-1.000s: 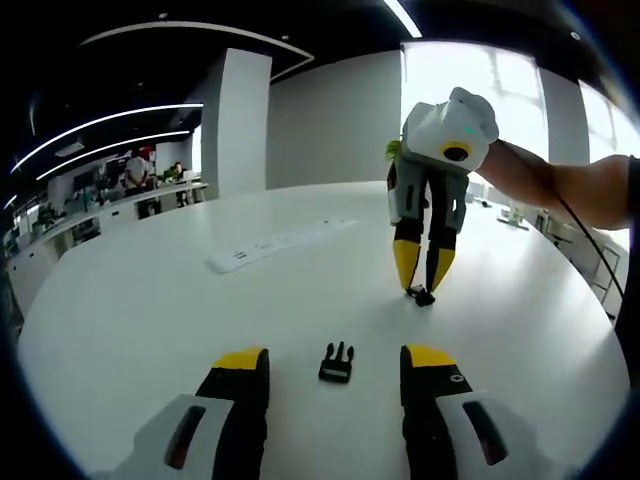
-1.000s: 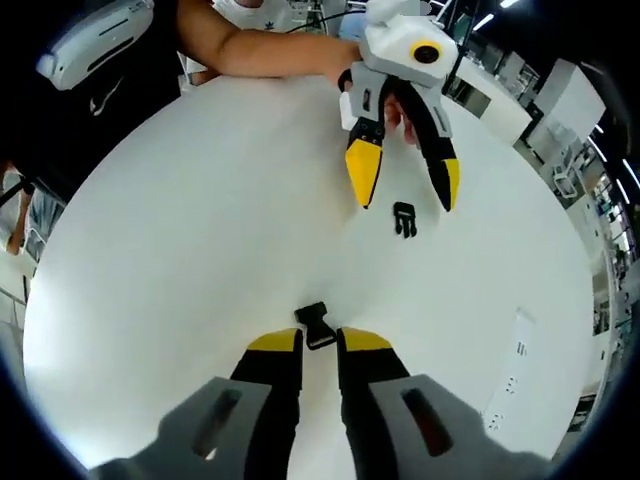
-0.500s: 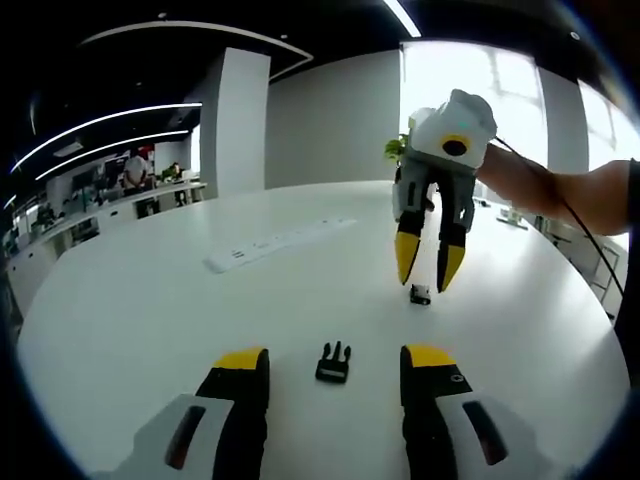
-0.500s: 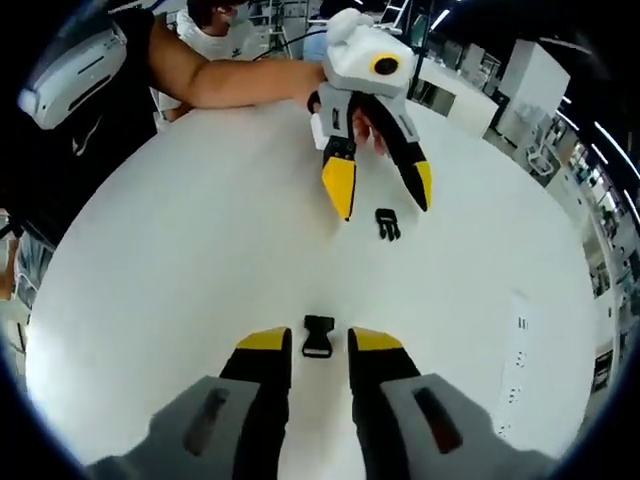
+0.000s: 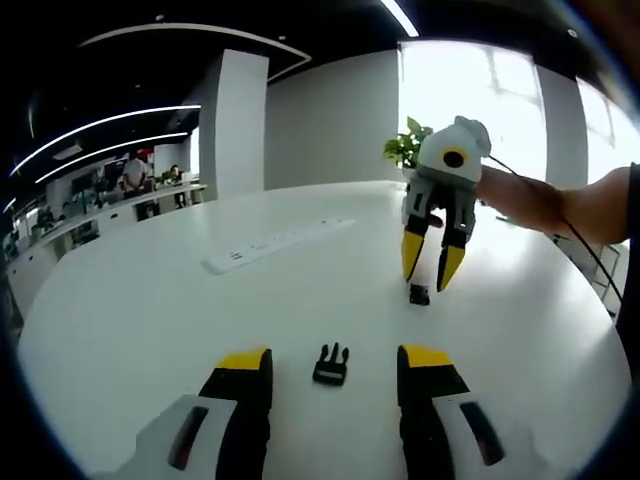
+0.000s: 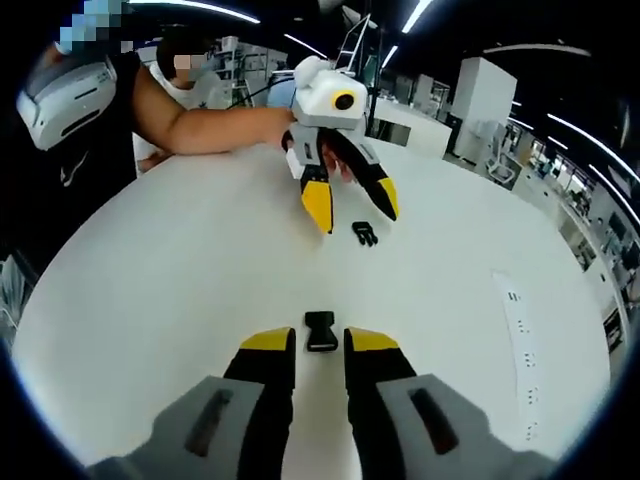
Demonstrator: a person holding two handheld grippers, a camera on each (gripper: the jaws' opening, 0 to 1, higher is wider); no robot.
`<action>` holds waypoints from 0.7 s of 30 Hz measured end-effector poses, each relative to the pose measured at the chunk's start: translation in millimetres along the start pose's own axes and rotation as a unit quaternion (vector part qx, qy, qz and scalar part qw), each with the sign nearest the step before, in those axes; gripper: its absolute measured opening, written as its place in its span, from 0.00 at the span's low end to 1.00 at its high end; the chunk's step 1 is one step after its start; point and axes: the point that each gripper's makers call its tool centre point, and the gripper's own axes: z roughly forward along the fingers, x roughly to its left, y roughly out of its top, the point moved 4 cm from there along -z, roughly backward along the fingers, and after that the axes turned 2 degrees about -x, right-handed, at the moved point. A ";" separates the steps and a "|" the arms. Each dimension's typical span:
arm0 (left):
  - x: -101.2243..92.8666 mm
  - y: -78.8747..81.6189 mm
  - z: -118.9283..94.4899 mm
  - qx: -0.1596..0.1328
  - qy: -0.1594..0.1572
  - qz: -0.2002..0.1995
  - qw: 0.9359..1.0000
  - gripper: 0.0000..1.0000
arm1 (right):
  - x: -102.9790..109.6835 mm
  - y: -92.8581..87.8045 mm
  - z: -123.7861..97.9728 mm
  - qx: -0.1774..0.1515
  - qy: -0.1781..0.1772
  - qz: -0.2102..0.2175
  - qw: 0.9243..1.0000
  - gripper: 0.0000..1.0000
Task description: Snap the two parts of the plastic buckle together until the buckle closes and remains connected.
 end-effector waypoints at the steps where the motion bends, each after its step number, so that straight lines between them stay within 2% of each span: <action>1: -0.4 0.3 0.7 0.000 0.000 -0.001 1.000 0.50 | -0.7 -0.3 0.7 -0.004 -0.001 0.003 1.000 0.19; 5: -2.2 1.3 3.5 0.000 0.002 -0.004 1.000 0.50 | -2.6 -3.9 6.0 -0.024 -0.002 0.016 1.000 0.18; 21: -7.2 0.5 6.6 0.004 0.002 -0.003 1.000 0.50 | 0.3 -9.3 3.7 -0.058 0.000 0.044 0.997 0.14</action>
